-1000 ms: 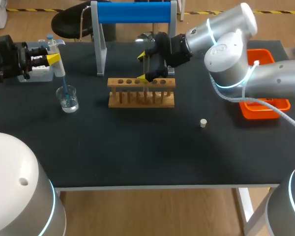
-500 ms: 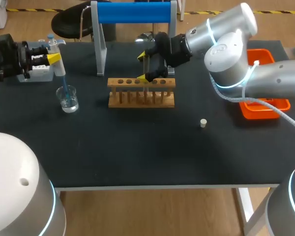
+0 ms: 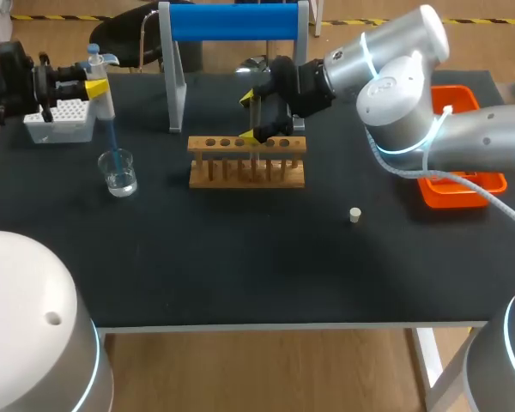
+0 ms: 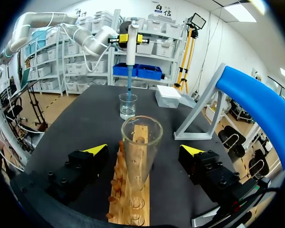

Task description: Invert the test tube, pick up the pipette, mount the tip to pipette, aspirate from beaker and dispense into the tube, eject the tip, return the pipette, and cap with the stopper.

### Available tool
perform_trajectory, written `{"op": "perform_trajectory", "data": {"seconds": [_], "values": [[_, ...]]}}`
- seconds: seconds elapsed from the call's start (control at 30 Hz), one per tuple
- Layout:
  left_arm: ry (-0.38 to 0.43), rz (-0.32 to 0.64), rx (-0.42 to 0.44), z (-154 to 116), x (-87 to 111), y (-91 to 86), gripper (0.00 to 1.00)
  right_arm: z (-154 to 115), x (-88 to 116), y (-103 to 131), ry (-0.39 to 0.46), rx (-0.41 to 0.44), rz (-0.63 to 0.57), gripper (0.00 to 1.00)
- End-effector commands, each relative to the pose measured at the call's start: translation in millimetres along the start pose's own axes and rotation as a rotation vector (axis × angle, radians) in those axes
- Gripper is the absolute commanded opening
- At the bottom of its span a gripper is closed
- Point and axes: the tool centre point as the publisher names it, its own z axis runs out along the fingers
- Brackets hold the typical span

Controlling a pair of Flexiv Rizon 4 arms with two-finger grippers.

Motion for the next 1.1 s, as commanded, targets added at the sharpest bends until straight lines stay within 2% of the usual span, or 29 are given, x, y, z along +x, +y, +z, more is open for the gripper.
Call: {"op": "perform_trajectory", "data": {"seconds": [0.03,0.43,0.73,0.87,1.1], "values": [[-0.016,0.012,-0.031,1,8.3,-17.7,0.0,-1,-1,1,0.004,0.003,0.0,1.0],[0.0,0.081,-0.06,21,16.5,-66.0,0.0,-1,-1,1,0.004,0.003,0.0,1.0],[0.047,0.095,-0.065,66,22.7,-108.6,0.0,-1,-1,1,0.004,0.003,0.0,1.0],[0.046,0.052,-0.049,91,24.6,-128.8,0.0,-1,-1,1,0.004,0.003,0.0,1.0],[0.091,0.046,-0.034,126,31.3,-151.4,0.0,-1,-1,1,0.004,0.003,0.0,1.0]]}}
